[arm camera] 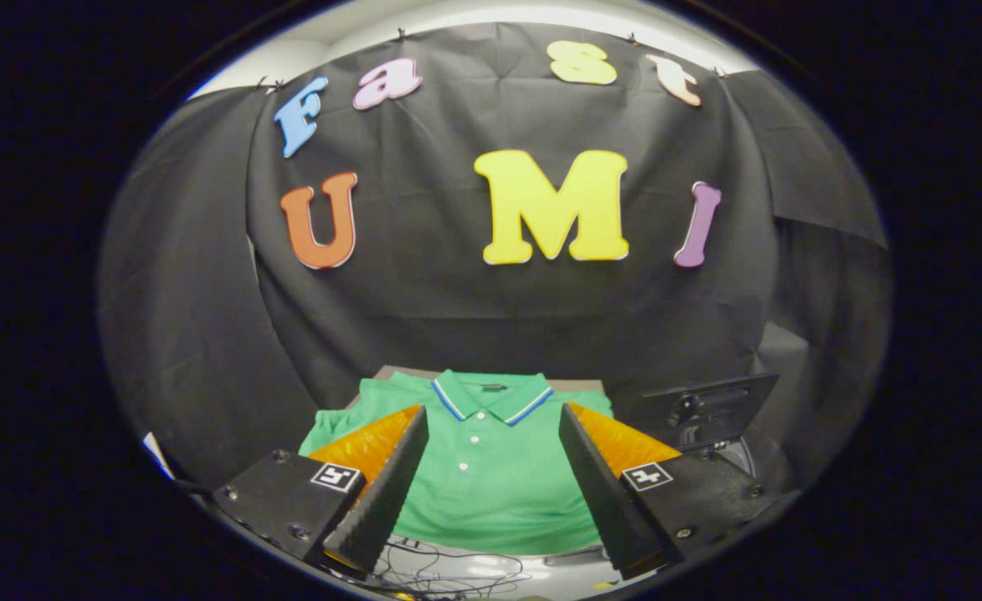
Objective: Put the clothes into the washing machine and then close the washing machine lid.
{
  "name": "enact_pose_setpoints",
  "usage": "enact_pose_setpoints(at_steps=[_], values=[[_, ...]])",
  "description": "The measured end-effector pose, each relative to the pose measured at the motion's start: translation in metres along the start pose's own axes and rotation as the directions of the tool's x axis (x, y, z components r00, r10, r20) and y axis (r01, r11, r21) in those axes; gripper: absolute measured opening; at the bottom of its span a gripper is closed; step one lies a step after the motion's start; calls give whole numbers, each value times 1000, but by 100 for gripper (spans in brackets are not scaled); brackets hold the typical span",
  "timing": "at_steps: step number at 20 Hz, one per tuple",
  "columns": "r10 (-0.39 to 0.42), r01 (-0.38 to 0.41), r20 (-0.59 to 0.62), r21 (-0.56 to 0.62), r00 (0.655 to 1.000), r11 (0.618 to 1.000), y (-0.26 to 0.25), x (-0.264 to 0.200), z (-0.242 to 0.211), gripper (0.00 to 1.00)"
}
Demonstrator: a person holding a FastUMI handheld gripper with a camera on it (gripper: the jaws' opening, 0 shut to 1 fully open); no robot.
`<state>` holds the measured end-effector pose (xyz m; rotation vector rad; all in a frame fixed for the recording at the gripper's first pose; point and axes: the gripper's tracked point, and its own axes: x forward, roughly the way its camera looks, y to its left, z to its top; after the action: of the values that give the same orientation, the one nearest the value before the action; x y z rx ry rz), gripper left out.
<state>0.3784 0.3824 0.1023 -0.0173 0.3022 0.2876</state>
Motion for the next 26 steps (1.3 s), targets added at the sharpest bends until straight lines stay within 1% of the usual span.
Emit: enact_pose_setpoints(at_steps=[3,5,9,14,15,17,20,22,24,26], values=[[-10,10,-87,7,996,1000,11,37,-22,99],[-34,33,-120,-11,992,999,11,57,-33,99],[-71,65,-183,-36,981,997,10,76,-55,99],[-75,70,-273,-28,959,997,18,82,-88,99],[-75,73,-268,-16,961,997,19,82,-90,99],[-84,79,-266,-28,960,996,19,84,-89,99],[-97,102,-258,9,961,995,19,85,-88,99],[-104,107,-255,1,961,994,20,87,-87,99],[-112,122,-279,16,954,992,21,86,-88,99],[-116,123,-309,2,944,992,21,85,-88,98]])
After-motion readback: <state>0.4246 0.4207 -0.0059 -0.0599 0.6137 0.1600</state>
